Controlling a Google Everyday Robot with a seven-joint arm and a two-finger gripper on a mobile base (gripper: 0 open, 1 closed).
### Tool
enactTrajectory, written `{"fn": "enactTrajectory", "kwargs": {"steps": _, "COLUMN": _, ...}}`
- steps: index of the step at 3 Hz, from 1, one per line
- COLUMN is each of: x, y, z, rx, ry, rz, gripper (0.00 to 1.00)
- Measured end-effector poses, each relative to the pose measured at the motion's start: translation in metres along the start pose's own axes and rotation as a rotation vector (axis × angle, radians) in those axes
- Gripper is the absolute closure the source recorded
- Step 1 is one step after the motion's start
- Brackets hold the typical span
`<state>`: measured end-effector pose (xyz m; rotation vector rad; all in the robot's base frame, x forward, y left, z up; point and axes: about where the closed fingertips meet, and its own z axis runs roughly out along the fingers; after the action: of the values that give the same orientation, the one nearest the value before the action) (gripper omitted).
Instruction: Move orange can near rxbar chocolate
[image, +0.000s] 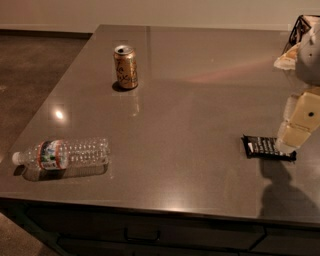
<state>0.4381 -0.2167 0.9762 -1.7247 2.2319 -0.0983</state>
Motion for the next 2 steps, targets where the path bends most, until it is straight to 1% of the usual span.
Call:
{"fn": "enactTrajectory", "kwargs": {"steps": 1, "x": 0.0, "y": 0.0, "z": 0.0, "rx": 0.0, "ry": 0.0, "rz": 0.0, "gripper": 0.0}}
{"fn": "enactTrajectory", "kwargs": {"steps": 2, "x": -0.0062, "y": -0.009, "z": 0.0083, "rx": -0.02, "ry": -0.009, "rz": 0.025, "gripper": 0.0}}
